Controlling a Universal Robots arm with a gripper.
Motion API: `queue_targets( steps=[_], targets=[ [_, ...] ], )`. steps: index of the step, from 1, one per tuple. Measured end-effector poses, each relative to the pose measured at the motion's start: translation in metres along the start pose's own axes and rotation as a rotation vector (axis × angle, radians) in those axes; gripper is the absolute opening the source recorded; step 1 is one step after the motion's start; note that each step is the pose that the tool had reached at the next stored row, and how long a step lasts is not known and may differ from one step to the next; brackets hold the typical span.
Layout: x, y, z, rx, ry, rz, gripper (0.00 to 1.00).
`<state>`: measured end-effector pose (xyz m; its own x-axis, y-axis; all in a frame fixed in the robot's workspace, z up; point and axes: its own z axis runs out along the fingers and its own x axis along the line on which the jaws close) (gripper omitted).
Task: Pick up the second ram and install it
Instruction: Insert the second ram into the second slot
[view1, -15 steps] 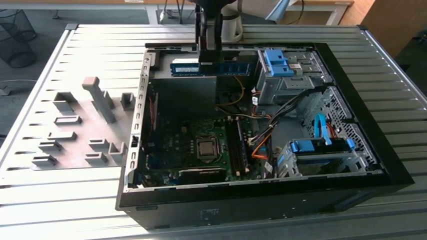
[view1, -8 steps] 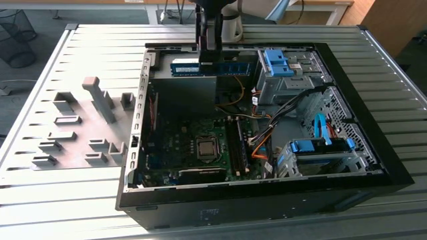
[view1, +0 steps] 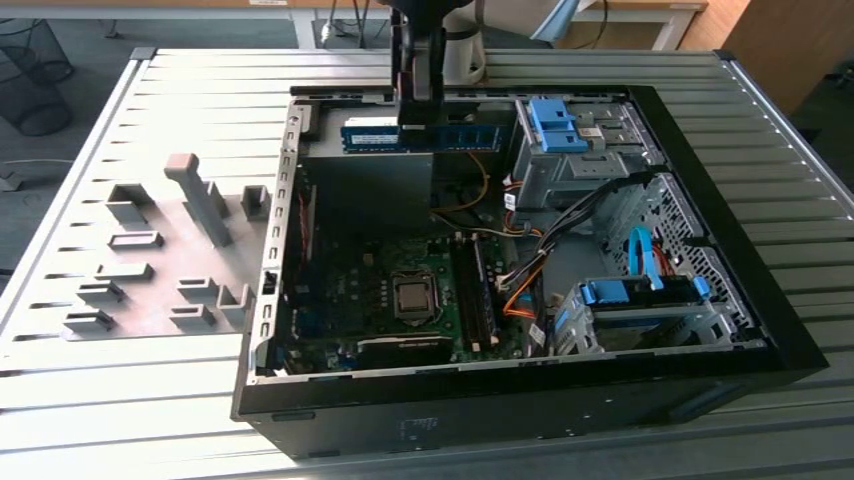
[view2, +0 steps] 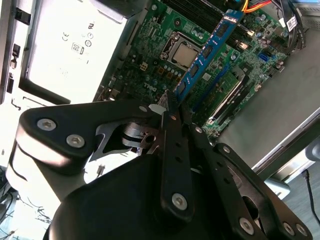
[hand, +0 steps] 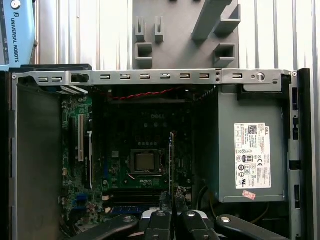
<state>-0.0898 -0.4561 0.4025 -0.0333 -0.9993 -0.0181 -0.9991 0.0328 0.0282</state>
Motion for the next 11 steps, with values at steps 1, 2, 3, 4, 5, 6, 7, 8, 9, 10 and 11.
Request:
queue_targets(
  steps=[1, 2, 3, 4, 5, 6, 7, 8, 9, 10, 11],
  targets=[
    [0.0000, 0.0000, 0.0000, 0.0000, 0.0000, 0.003, 0.14],
    [0.0000, 0.0000, 0.0001, 0.0001, -0.0002, 0.008, 0.14],
    [0.0000, 0.0000, 0.0001, 0.0003, -0.0004, 0.015, 0.14],
    [0.0001, 0.0000, 0.0002, 0.0005, -0.0006, 0.022, 0.14],
    [0.0001, 0.0000, 0.0002, 0.0005, -0.0007, 0.030, 0.14],
    [0.0001, 0.0000, 0.0003, 0.0007, -0.0011, 0.040, 0.14],
    [0.0001, 0.0000, 0.0004, 0.0009, -0.0013, 0.053, 0.14],
    [0.0001, 0.0000, 0.0005, 0.0011, -0.0016, 0.065, 0.14],
    [0.0001, 0.0000, 0.0006, 0.0014, -0.0020, 0.080, 0.14],
    [0.0001, 0.0000, 0.0007, 0.0017, -0.0025, 0.093, 0.14],
    [0.0001, 0.0000, 0.0009, 0.0020, -0.0029, 0.108, 0.14]
  ],
)
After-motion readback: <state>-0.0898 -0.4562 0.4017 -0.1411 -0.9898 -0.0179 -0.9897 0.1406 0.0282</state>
